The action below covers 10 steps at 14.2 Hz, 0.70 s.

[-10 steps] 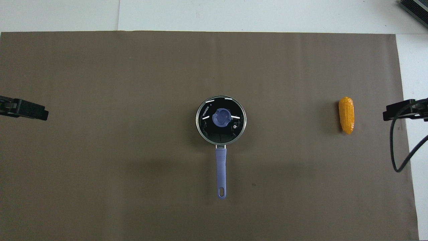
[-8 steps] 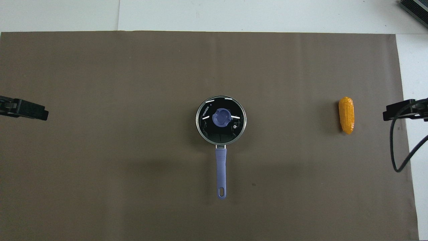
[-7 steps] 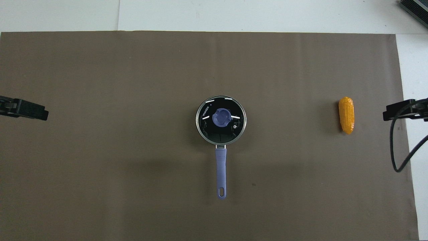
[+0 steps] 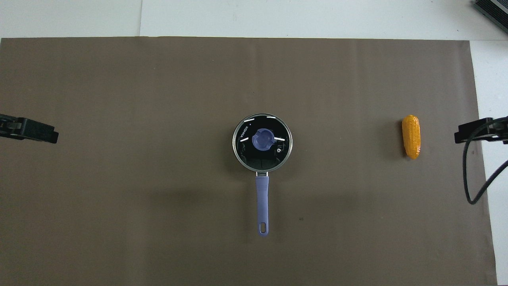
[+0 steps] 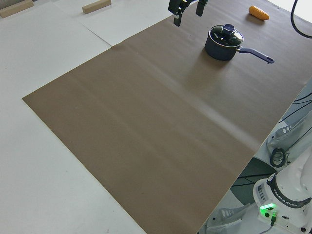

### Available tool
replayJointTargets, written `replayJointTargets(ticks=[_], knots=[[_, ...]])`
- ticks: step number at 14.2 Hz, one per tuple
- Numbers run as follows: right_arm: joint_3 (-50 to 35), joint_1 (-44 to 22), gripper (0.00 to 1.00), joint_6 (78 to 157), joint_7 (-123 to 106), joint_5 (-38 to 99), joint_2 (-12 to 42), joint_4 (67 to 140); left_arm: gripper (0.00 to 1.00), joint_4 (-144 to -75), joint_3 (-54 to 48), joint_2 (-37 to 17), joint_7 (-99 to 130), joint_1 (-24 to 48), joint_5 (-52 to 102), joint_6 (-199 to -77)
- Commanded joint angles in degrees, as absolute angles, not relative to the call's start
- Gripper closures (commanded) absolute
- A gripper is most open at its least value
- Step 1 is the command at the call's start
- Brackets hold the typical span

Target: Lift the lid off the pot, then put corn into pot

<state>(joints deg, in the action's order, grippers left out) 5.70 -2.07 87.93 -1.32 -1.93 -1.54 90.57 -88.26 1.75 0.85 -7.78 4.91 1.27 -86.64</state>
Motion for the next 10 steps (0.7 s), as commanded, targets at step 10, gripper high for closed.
replayJointTargets(ticks=[10], knots=[[5.4,-1.9,0.0,87.2,-1.1,-2.1,-1.1,89.9,0.0,-89.8,1.2,2.0,-8.5,4.9,1.6,-87.1]])
